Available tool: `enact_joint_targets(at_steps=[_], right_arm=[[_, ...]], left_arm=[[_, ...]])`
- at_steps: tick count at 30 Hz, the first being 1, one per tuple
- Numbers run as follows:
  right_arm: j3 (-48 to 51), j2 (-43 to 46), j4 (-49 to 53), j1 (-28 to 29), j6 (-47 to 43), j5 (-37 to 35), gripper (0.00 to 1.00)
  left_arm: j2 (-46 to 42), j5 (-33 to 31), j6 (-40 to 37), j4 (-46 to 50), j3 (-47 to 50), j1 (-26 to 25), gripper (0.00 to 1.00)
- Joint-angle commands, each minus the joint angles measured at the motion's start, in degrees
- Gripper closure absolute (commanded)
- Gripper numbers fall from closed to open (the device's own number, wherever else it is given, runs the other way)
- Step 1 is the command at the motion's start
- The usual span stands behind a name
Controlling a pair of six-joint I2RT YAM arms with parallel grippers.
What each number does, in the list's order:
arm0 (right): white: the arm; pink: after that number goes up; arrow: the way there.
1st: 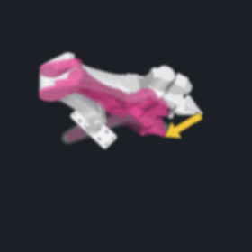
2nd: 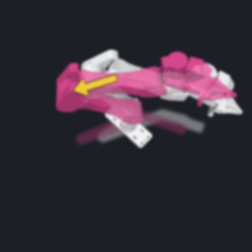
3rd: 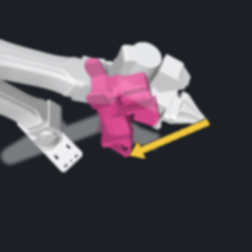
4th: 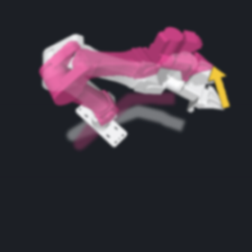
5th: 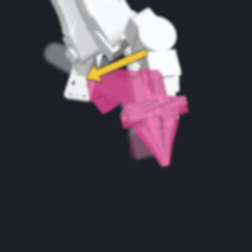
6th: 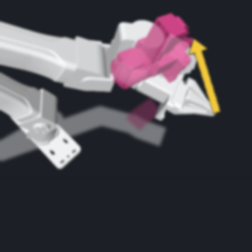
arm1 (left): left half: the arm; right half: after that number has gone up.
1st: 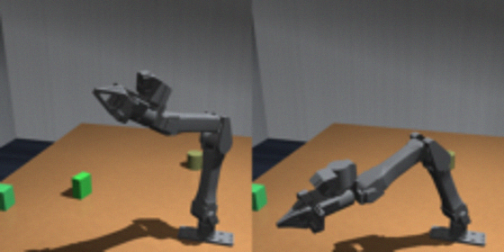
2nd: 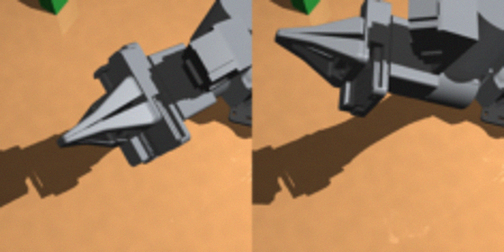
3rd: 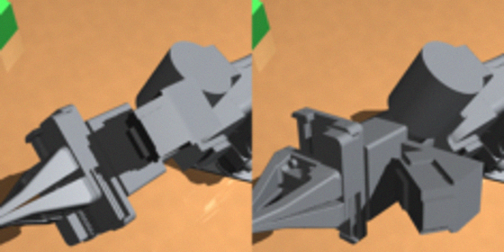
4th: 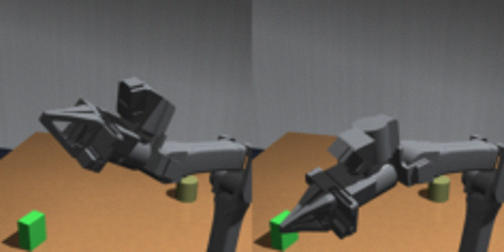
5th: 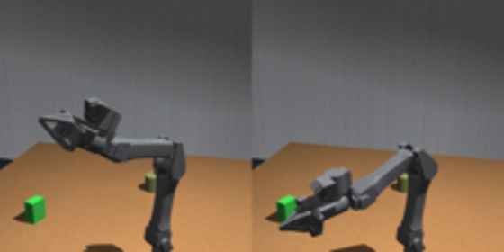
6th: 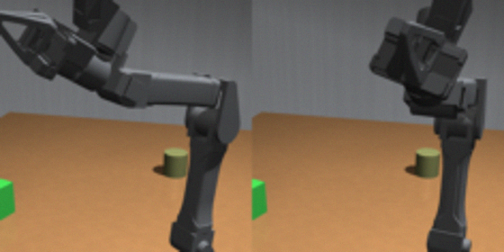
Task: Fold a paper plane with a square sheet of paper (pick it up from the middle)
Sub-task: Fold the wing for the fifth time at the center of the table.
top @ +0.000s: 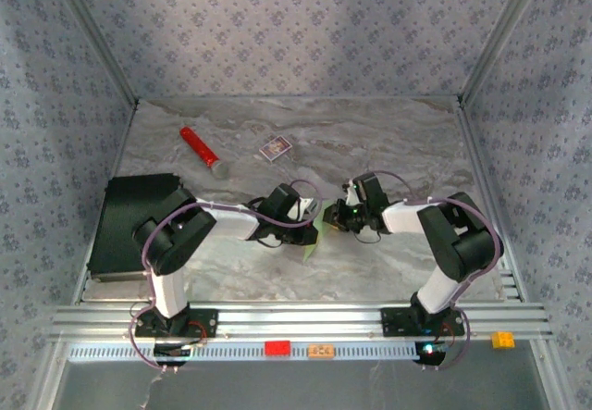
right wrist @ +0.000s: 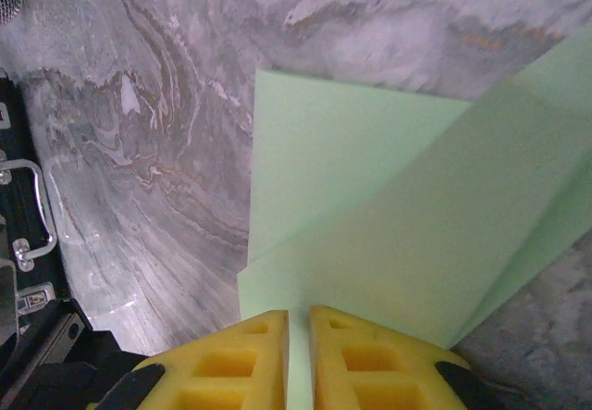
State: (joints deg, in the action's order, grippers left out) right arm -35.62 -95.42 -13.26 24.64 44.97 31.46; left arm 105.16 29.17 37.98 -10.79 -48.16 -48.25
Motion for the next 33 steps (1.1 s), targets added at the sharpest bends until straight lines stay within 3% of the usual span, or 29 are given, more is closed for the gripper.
enact_joint_targets(at_steps=[1, 18, 33], right_arm=[[-1.15, -1.63, 3.11, -2.47, -1.13, -3.58, 0.83], [-3.29, -3.36, 4.54, -8.37, 0.22, -6.75, 0.83], [-5.5, -4.27, 6.66, -9.96, -0.7, -11.2, 0.84]], left_arm=[[2.74, 0.49, -0.17, 5.13, 2.06, -0.15, 1.0], [3.33, 0.97, -0.18, 4.92, 2.13, -0.17, 1.0], [3.18, 1.23, -0.34, 4.92, 2.27, -0.17, 1.0]])
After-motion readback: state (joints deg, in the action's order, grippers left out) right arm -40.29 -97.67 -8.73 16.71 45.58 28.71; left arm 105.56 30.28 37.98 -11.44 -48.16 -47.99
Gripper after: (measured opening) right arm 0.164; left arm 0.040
